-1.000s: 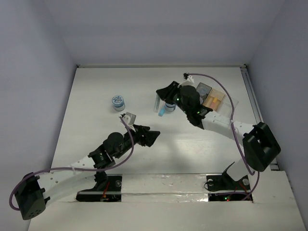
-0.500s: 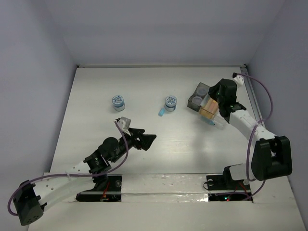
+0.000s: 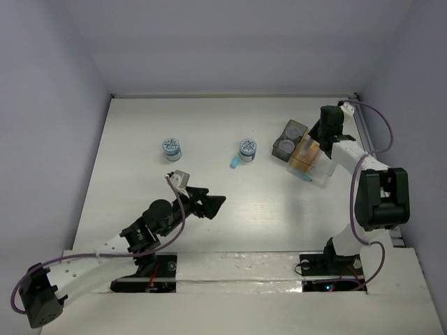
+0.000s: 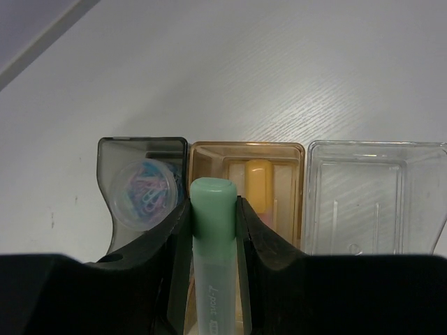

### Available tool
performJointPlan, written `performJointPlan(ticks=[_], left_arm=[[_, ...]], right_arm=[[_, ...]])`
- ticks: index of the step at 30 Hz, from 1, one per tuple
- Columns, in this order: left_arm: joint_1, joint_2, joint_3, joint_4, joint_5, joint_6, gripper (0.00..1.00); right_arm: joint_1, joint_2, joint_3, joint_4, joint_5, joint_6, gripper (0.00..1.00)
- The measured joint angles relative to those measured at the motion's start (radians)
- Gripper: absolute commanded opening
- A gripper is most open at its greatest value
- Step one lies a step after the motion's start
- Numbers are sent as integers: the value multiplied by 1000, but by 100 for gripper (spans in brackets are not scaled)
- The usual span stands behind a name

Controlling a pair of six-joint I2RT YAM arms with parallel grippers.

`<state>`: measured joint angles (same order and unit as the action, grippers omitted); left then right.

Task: Sort the stationery into containers
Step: Place the pen in the storage box, then pick up the stationery from the center of the board.

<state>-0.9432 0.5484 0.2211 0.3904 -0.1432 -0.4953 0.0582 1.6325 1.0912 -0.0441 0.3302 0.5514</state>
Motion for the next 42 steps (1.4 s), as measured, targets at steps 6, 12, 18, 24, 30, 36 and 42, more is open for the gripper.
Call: performJointPlan(ticks=[6, 12, 18, 24, 30, 36, 42], left_arm=[[0, 22, 0, 1, 0, 0, 78], [0, 33, 0, 1, -5, 1, 78], [0, 61, 2, -8, -65, 0, 78], [2, 151, 82, -75, -156, -4, 79], [47, 224, 189, -106, -216, -12, 85], [187, 322, 255, -113, -182, -30, 88], [339, 412, 294, -122, -144, -46, 93]], right_arm=[[0, 42, 17, -24, 3, -6, 64], [0, 30, 18, -34, -39, -31, 80], [145, -90, -14, -16, -61, -97, 84], [421, -45, 79, -14, -192, -188, 94], [460, 96, 161, -96, -234, -233, 99], [460, 248, 254, -211, -225, -250, 100], [469, 348, 322, -243, -233, -262, 90]])
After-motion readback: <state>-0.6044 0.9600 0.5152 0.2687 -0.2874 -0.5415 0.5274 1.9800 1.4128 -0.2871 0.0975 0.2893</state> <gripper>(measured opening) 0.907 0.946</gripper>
